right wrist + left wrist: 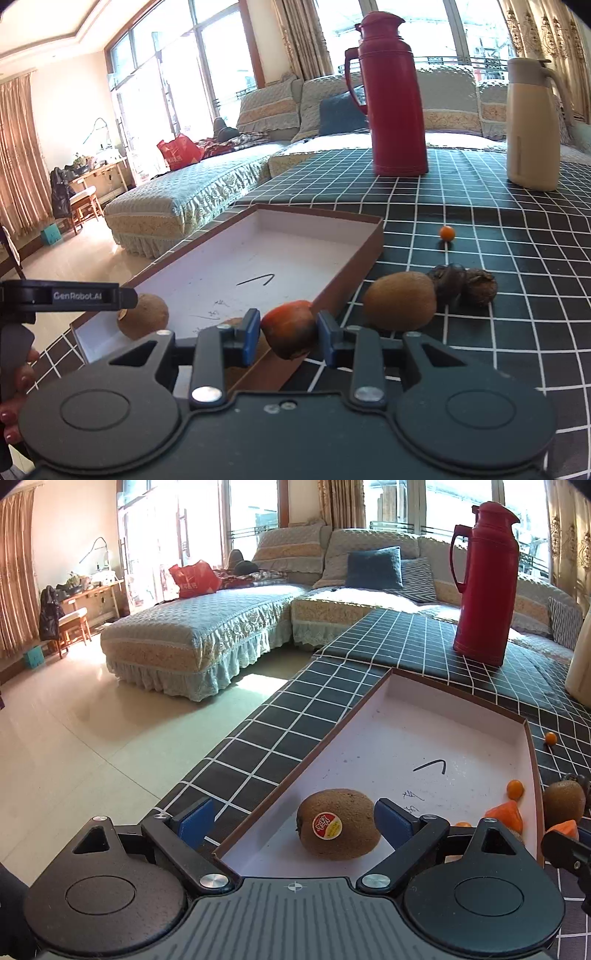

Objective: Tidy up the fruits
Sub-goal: 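Carry the brown-orange nut over the box tray and open the right tool, then move the right tool to a dark wrinkled nut and close on it, then close the left tool on the kiwi on the table while the right tool holds its nut, then carry the kiwi into the box tray and open the left tool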

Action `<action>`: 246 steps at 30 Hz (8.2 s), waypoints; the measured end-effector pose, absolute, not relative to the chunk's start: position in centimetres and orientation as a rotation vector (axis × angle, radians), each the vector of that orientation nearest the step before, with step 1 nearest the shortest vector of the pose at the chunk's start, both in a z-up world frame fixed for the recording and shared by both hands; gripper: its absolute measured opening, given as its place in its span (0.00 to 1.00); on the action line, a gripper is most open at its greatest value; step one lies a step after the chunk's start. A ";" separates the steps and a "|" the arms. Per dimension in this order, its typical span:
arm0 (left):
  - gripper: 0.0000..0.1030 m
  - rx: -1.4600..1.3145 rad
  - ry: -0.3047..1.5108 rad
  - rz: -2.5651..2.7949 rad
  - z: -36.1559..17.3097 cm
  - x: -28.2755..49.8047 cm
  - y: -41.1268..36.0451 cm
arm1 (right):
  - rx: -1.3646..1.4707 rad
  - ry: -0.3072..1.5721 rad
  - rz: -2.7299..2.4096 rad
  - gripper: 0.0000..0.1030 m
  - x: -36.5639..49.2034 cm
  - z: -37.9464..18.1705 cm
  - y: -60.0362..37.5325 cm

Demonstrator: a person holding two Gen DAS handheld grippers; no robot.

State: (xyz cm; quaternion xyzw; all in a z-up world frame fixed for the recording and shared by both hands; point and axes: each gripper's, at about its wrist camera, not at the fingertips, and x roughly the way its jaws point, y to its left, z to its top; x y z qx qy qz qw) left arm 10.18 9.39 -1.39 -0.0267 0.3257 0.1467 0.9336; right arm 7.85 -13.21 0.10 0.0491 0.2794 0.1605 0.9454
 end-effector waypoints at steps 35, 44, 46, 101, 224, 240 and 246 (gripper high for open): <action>0.95 -0.159 0.685 0.374 -1.7 9.9 13.0 | 0.069 0.527 0.626 0.57 5.7 -0.3 -8.8; 0.95 -0.193 0.679 0.309 -1.5 9.9 11.4 | 0.113 0.472 0.397 0.57 6.1 1.1 -12.6; 0.96 -0.214 0.672 0.279 -1.5 9.9 11.0 | 0.130 0.481 0.332 0.56 6.5 1.0 -13.7; 0.98 0.069 0.609 0.173 0.1 8.0 -1.3 | 0.060 0.653 0.019 0.43 16.9 -4.0 -24.9; 0.49 0.273 0.606 -0.425 -2.7 10.6 -11.6 | 0.155 0.542 -0.395 0.15 7.0 -1.8 -33.4; 0.49 0.192 0.619 -0.433 -3.0 10.6 -10.3 | 0.205 0.506 -0.283 0.70 5.2 -1.8 -35.9; 0.49 0.184 0.621 -0.430 -3.1 10.8 -10.2 | 0.091 0.598 -0.241 0.54 9.1 -2.3 -35.3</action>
